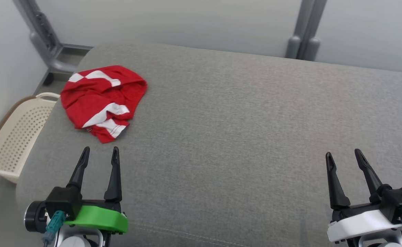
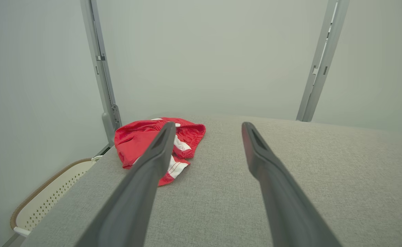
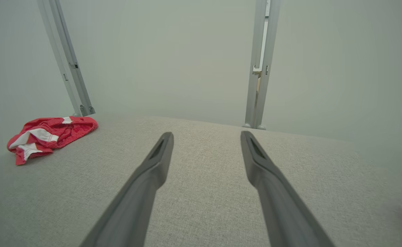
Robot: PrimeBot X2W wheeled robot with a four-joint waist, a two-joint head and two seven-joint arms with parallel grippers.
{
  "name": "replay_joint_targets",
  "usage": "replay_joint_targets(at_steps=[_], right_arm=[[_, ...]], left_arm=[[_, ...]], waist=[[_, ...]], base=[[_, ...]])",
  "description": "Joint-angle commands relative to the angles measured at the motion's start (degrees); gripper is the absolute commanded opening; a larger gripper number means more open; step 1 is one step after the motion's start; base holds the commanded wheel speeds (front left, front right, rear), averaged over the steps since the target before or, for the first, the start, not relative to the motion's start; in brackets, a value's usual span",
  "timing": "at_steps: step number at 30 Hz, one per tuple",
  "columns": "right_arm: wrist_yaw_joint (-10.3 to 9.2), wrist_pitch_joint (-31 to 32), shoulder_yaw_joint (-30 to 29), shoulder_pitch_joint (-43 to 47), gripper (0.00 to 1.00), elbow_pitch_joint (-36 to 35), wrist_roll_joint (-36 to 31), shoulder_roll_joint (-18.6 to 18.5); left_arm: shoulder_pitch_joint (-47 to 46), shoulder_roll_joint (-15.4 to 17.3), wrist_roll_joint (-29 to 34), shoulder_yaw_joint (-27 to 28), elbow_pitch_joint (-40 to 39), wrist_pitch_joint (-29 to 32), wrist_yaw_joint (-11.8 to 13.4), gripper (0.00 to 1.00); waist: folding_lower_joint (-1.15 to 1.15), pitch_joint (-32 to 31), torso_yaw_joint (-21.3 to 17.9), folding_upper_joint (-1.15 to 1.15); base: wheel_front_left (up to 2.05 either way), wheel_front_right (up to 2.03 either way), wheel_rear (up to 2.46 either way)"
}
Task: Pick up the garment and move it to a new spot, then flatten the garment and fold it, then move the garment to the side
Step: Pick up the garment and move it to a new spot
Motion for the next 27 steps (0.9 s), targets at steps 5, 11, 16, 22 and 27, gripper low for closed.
replay_joint_targets(at_steps=[5,11,16,22,27], right_arm=[[-0.09,0.52,1.47,-0.65,1.0,-0.17,0.18,-0.09],[-0.09,0.78,1.91,-0.98,1.0,-0.11,0.33,-0.09],[-0.09,0.94,2.57,-1.59,1.0,0.07,0.3,-0.1],[-0.09,0.96,2.66,-1.75,1.0,0.06,0.46,-0.1],[-0.09,1.34,2.96,-2.59,1.0,-0.52,0.4,-0.59]], left_arm=[[1.09,-0.47,-0.58,0.76,-0.31,-0.45,0.46,1.0],[1.31,-0.68,-0.91,1.1,-0.41,-0.46,0.25,1.0],[1.5,-0.94,-0.91,1.57,-0.91,-0.48,0.52,1.0],[0.16,-1.28,-1.29,1.89,-1.05,-0.51,0.33,1.0],[-4.16,-0.38,-1.66,2.59,-2.68,-0.12,-0.33,1.0]], waist=[[0.0,0.55,12.55,0.0],[0.0,0.82,15.31,0.0],[0.0,1.61,15.58,0.0],[0.0,2.4,15.3,0.0],[0.0,3.99,14.4,0.0]], base=[[0.0,0.0,0.0],[0.0,0.0,0.0],[0.0,0.0,0.0],[0.0,0.0,0.0],[0.0,0.0,0.0]])
